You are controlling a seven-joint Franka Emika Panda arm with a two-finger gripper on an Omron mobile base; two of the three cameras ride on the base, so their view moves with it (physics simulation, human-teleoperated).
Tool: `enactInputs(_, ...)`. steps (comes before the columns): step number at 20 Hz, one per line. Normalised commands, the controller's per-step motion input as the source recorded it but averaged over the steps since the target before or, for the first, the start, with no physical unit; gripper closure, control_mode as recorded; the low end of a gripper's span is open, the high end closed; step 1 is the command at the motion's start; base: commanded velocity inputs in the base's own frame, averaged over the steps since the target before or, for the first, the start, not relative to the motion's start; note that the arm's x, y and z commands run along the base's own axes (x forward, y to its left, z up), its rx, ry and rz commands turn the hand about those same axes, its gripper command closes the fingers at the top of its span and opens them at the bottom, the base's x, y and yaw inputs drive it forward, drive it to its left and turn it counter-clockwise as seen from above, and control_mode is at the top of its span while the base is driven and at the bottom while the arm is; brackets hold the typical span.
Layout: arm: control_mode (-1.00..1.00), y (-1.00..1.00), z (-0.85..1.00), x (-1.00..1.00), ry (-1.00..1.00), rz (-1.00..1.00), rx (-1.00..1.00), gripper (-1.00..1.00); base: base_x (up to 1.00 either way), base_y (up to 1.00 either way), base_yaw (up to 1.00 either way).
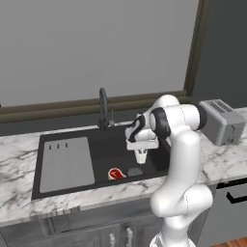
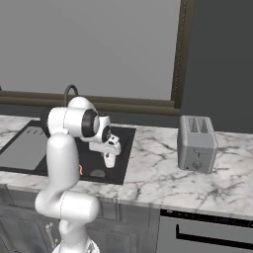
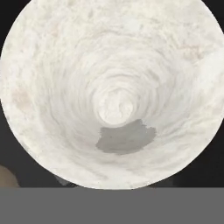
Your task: Pick the jug and jar and place them in the sink. Then turn on the water.
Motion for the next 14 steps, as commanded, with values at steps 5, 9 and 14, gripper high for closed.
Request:
enactInputs(5, -1.0, 0.2, -0.67, 0.33, 0.0, 0.01, 0.0, 1.0, 0.0, 0.0, 0.0)
enactInputs(9, -1.0, 0.0, -0.29, 0.07, 0.03, 0.05, 0.0, 1.0, 0.0, 0.0, 0.0)
enactInputs(14, -1.0, 0.0, -0.03, 0.0, 0.02, 0.06, 0.0, 1.0, 0.0, 0.0, 0.0)
